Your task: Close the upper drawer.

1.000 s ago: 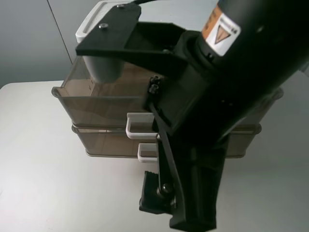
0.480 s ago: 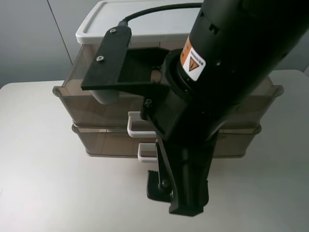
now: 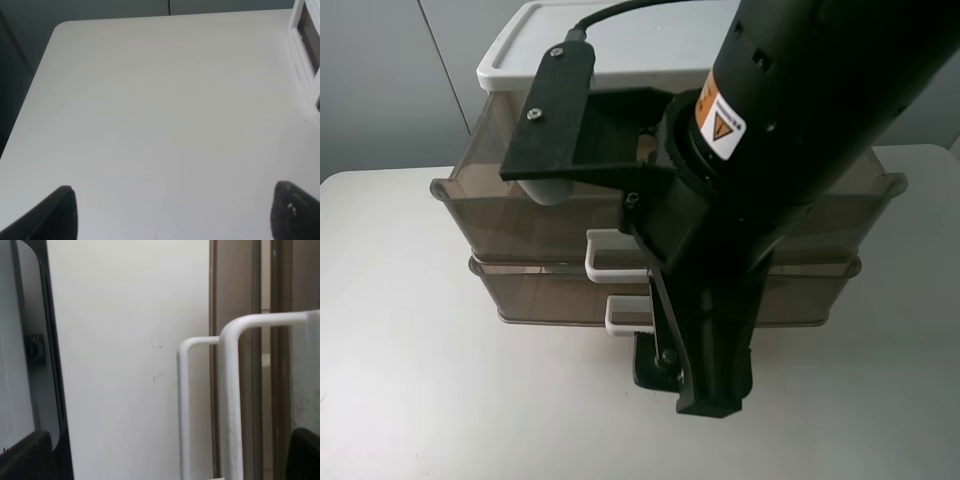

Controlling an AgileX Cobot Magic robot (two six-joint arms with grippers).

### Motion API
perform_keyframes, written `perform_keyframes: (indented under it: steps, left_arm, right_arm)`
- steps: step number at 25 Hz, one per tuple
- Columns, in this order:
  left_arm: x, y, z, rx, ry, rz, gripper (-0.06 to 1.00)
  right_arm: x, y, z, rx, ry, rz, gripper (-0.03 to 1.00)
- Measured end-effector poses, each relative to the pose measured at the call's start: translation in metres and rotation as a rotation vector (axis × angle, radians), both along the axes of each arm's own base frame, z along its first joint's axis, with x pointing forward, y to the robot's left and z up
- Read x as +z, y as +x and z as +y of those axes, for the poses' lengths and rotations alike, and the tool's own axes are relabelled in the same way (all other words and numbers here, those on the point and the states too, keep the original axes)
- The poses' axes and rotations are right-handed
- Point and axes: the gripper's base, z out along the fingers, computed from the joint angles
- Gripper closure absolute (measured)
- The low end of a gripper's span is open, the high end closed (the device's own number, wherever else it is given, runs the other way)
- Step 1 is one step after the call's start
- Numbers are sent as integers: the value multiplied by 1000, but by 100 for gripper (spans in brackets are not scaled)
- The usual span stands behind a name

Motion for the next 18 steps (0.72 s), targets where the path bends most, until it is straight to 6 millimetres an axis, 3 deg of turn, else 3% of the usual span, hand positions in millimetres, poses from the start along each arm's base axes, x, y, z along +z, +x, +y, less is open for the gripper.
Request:
perform_keyframes:
  steps: [7,18]
  left_arm:
    - [0,0,0,0,0,0,20]
    - [0,0,0,0,0,0,20]
  right_arm:
    - [-7,4,4,4,-29,-9,27]
    - [-13,19,11,59,-45,-159,27]
